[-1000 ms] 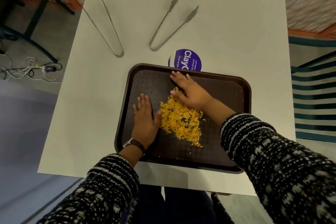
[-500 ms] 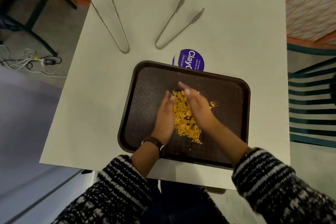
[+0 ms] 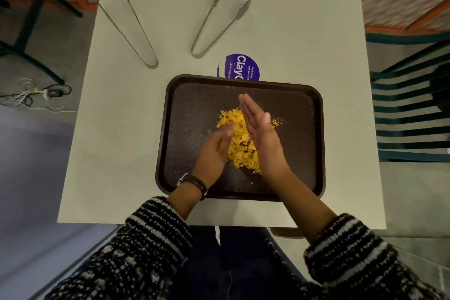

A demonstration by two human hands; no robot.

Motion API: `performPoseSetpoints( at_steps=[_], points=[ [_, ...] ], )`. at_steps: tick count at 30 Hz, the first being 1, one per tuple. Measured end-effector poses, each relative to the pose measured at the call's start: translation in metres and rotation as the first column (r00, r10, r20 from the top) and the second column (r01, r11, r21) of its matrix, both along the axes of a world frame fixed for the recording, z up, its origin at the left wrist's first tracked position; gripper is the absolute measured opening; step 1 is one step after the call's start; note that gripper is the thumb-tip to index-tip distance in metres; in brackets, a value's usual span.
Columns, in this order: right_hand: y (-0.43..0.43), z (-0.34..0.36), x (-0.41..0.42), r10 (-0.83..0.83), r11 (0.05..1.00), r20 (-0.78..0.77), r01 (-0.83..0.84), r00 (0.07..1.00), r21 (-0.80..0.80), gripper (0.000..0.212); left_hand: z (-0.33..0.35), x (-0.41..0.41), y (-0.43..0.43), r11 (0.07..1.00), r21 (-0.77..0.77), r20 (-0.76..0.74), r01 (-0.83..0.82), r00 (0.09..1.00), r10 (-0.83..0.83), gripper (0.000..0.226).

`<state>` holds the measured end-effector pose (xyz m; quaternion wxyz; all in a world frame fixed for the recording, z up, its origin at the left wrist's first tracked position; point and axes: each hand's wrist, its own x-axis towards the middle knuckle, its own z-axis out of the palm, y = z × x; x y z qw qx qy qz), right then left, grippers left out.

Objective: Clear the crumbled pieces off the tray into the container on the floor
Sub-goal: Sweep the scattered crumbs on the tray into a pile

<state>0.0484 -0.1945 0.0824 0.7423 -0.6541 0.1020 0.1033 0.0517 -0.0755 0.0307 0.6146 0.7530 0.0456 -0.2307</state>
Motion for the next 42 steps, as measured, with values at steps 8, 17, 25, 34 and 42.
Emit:
performPoseSetpoints(
  at_steps=[8,17,25,34,42],
  points=[
    [0.022,-0.074,-0.086,0.824,0.36,-0.154,-0.715,0.545,-0.6,0.074,-0.018,0.017,0.074,0.992,0.106,0.072,-0.063,0.996,0.055,0.064],
    [-0.018,-0.095,-0.073,0.805,-0.002,-0.294,-0.494,0.514,-0.869,0.078,-0.023,-0.003,0.097,0.962,0.215,0.066,-0.168,0.985,0.157,0.041],
    [0.079,-0.094,-0.072,0.876,0.117,-0.241,-0.667,0.419,-0.736,0.066,-0.031,-0.017,0.112,0.96,0.118,0.052,-0.253,0.967,0.249,0.035],
    [0.055,-0.11,-0.052,0.545,0.288,-0.259,-0.468,0.797,-0.836,0.089,-0.038,-0.016,0.116,0.972,0.088,0.013,-0.218,0.976,0.217,0.037],
    [0.101,-0.097,-0.06,0.665,0.265,-0.265,-0.552,0.698,-0.79,0.087,-0.032,-0.014,0.112,0.963,0.103,0.044,-0.249,0.968,0.246,0.031]
  ],
)
